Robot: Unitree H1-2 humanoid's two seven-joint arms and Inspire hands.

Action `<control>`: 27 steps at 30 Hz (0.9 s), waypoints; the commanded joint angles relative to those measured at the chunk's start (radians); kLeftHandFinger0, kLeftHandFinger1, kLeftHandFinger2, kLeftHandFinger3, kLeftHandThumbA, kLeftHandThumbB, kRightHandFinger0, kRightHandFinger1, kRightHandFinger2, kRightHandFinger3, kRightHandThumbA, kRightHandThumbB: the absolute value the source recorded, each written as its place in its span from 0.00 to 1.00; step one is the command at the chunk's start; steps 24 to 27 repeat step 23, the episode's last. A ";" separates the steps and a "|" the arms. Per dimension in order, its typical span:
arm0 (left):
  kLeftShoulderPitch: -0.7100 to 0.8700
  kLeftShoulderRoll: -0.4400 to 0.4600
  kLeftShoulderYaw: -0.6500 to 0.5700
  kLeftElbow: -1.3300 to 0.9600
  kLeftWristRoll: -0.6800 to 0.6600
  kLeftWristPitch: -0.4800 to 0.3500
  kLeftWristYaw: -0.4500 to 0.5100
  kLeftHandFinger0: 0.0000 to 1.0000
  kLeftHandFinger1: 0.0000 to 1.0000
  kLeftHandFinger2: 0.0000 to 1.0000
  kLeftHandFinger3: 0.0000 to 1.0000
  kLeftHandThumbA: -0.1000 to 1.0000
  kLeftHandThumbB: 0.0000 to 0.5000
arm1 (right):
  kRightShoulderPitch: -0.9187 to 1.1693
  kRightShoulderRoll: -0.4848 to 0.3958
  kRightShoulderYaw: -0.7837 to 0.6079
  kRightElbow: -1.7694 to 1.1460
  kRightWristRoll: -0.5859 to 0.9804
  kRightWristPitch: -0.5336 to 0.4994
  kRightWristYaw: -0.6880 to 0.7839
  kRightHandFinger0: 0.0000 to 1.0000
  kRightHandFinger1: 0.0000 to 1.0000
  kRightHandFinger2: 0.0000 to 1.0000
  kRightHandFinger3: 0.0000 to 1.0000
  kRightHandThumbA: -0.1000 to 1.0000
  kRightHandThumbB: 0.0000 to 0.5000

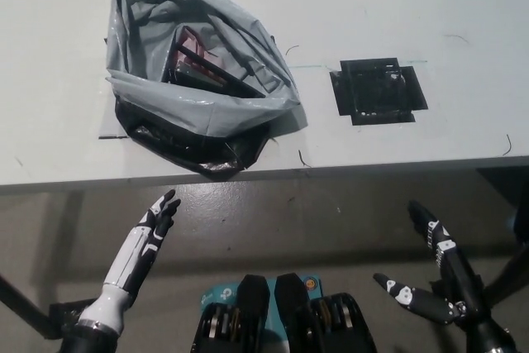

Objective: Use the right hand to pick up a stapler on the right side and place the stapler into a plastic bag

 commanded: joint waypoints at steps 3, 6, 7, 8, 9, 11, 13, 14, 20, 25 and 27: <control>0.019 0.008 0.016 -0.040 -0.018 -0.006 0.005 1.00 1.00 1.00 1.00 1.00 1.00 | -0.004 -0.002 0.003 -0.006 0.016 -0.063 0.000 1.00 1.00 1.00 1.00 0.81 0.58; 0.023 0.005 0.018 -0.039 -0.022 -0.010 0.005 1.00 1.00 1.00 1.00 1.00 1.00 | -0.007 -0.007 0.008 -0.008 0.021 -0.053 0.011 1.00 1.00 1.00 1.00 0.80 0.59; 0.024 0.003 0.017 -0.039 -0.018 -0.013 0.009 1.00 1.00 1.00 1.00 1.00 1.00 | -0.008 -0.011 0.009 -0.011 0.016 -0.048 0.012 1.00 1.00 1.00 1.00 0.80 0.58; 0.025 0.002 0.017 -0.038 -0.013 -0.015 0.013 1.00 1.00 1.00 1.00 1.00 1.00 | -0.010 -0.014 0.010 -0.014 0.008 -0.046 0.011 1.00 1.00 1.00 1.00 0.80 0.58; 0.028 0.001 0.018 -0.036 -0.013 -0.021 0.014 1.00 1.00 1.00 1.00 1.00 1.00 | -0.013 -0.017 0.011 -0.015 0.004 -0.046 0.011 1.00 1.00 1.00 1.00 0.80 0.59; 0.034 -0.002 0.020 -0.036 -0.016 -0.026 0.017 1.00 1.00 1.00 1.00 1.00 1.00 | -0.017 -0.022 0.014 -0.016 0.006 -0.044 0.016 1.00 1.00 1.00 1.00 0.79 0.59; 0.043 -0.006 0.023 -0.046 -0.015 -0.015 0.022 1.00 1.00 1.00 1.00 1.00 1.00 | -0.020 -0.024 0.016 -0.019 0.009 -0.038 0.019 1.00 1.00 1.00 1.00 0.78 0.60; 0.048 -0.008 0.024 -0.049 -0.012 -0.014 0.026 1.00 1.00 1.00 1.00 1.00 1.00 | -0.024 -0.027 0.018 -0.014 0.010 -0.038 0.023 1.00 1.00 1.00 1.00 0.77 0.60; 0.054 -0.009 0.030 -0.040 0.000 -0.022 0.039 1.00 1.00 1.00 1.00 1.00 1.00 | -0.031 -0.033 0.031 -0.023 -0.017 -0.024 0.025 1.00 1.00 1.00 1.00 0.77 0.62; 0.052 -0.009 0.031 -0.031 -0.004 -0.027 0.038 1.00 1.00 1.00 1.00 1.00 1.00 | -0.031 -0.034 0.035 -0.026 -0.028 -0.023 0.019 1.00 1.00 1.00 1.00 0.77 0.62; 0.052 -0.009 0.031 -0.031 -0.004 -0.027 0.038 1.00 1.00 1.00 1.00 1.00 1.00 | -0.031 -0.034 0.035 -0.026 -0.028 -0.023 0.019 1.00 1.00 1.00 1.00 0.77 0.62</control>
